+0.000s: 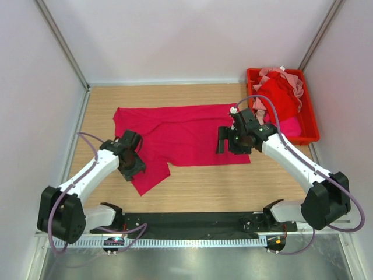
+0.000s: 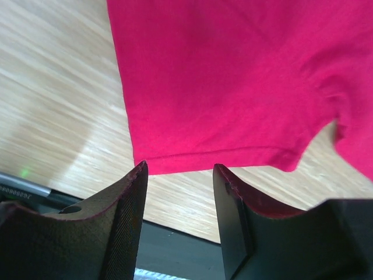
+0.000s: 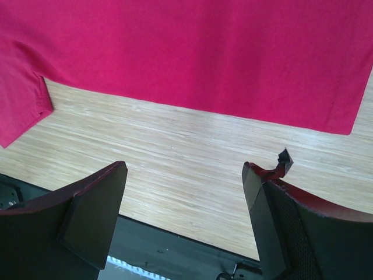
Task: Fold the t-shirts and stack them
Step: Fold the tshirt
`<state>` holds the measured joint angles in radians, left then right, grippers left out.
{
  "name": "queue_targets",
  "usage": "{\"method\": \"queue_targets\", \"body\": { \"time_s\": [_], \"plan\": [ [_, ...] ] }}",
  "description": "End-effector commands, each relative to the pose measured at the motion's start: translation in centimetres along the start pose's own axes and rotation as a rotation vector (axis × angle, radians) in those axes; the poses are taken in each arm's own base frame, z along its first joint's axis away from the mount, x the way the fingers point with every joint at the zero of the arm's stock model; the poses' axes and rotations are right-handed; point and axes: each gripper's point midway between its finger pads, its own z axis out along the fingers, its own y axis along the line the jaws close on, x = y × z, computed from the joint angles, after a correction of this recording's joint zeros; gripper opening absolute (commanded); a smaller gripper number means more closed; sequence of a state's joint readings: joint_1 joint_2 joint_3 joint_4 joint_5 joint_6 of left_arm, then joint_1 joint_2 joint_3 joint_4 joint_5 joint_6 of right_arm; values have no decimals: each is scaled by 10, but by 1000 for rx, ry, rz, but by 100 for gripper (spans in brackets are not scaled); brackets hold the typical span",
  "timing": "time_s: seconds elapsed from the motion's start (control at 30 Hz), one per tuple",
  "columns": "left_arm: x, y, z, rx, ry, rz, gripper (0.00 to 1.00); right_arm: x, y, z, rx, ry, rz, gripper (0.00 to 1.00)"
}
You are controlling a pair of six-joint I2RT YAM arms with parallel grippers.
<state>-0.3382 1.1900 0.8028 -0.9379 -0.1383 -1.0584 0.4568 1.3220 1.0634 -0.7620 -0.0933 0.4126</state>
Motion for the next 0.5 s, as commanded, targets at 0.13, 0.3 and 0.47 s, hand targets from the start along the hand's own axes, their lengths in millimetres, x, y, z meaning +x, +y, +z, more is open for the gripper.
{"method": "queue_targets", "body": {
  "time_s": [0.13, 0.3, 0.47],
  "plan": [
    [17, 7, 11, -101, 32, -43, 47, 1, -1, -2, -13, -2, -43, 88],
    [30, 11, 24, -144, 99, -6, 42, -3, -7, -8, 15, -34, -73, 88],
    [40, 14, 31, -133, 126, -31, 44, -4, -16, -12, 21, -26, -45, 89]
  ]
}}
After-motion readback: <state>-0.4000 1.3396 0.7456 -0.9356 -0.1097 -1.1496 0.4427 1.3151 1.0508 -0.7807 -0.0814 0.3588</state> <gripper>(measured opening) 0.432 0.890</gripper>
